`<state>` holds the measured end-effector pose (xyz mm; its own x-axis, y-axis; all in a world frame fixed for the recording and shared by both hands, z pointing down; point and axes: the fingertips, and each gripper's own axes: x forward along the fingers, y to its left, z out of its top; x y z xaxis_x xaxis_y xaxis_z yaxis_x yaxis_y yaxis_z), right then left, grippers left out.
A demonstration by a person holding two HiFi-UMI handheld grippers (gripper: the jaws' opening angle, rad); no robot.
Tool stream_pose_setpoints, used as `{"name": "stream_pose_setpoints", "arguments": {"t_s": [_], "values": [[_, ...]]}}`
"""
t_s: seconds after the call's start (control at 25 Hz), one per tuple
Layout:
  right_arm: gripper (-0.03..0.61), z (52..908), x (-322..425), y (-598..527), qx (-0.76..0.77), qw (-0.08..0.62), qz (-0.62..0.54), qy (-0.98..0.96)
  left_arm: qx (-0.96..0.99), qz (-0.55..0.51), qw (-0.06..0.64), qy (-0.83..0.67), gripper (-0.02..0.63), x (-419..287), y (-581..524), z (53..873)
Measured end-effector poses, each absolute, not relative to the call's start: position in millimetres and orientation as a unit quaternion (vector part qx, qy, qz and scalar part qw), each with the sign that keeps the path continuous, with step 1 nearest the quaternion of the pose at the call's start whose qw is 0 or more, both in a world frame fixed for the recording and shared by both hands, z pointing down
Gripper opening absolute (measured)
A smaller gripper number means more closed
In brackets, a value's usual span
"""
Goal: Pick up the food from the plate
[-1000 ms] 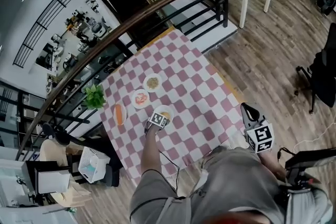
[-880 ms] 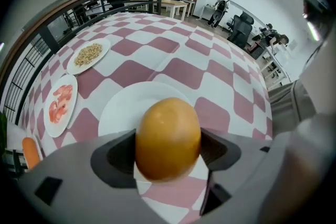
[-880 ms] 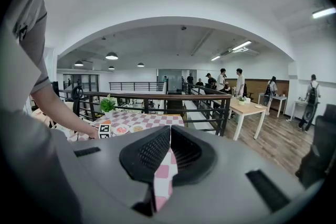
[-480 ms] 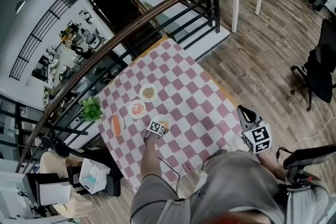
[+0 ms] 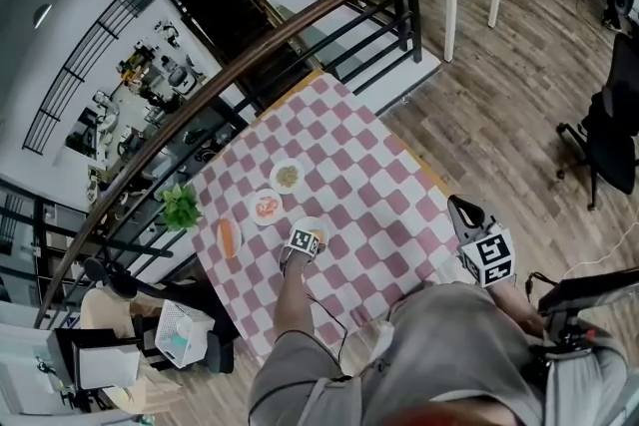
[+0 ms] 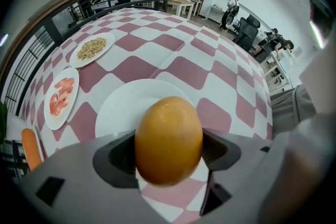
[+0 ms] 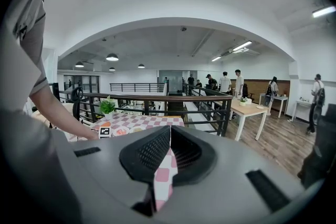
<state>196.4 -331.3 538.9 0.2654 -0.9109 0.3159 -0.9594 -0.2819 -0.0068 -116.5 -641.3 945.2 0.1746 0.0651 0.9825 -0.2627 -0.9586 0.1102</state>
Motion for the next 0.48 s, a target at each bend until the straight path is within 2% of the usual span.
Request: {"name": "stream_pose_setpoints", "arguments": {"t_s": [0.2, 0.48], "values": [[0.014, 536, 195, -338, 0.783, 0.087, 0.135, -0.601, 0.771, 0.615, 0.123, -0.110, 0.348, -106, -654, 926], [0.014, 540, 188, -354, 0.760, 0.087, 0.143, -0.627, 0.842, 0.471, 0.123, -0.231, 0.348, -82, -688, 838]]}}
